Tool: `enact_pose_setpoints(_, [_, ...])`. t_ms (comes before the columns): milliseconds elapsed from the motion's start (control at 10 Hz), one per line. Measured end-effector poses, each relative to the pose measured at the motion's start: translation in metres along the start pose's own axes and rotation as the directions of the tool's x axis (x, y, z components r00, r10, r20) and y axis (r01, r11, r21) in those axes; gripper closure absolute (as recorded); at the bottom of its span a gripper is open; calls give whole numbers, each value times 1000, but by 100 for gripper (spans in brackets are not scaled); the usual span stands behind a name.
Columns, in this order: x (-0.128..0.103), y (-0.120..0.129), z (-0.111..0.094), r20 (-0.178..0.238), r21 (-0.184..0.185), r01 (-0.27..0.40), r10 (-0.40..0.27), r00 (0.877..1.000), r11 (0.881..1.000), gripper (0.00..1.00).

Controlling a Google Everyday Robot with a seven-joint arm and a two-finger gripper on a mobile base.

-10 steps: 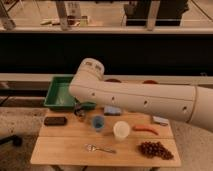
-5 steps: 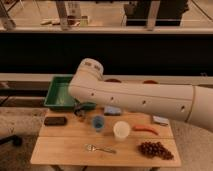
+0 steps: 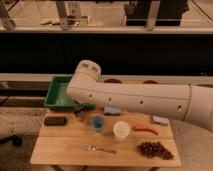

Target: Place brush in metal cup

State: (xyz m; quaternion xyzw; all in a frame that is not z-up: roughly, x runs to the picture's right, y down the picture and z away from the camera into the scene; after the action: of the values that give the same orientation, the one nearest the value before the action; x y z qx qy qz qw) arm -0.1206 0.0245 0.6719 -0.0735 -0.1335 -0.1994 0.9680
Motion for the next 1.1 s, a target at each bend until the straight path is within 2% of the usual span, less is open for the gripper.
enact_pose_setpoints(700, [-6, -5, 5, -6, -5, 10, -10, 1000, 1000, 100])
enact_pose_setpoints(1100, [-1, -5, 4, -13, -8, 4, -4, 1000, 1000, 100])
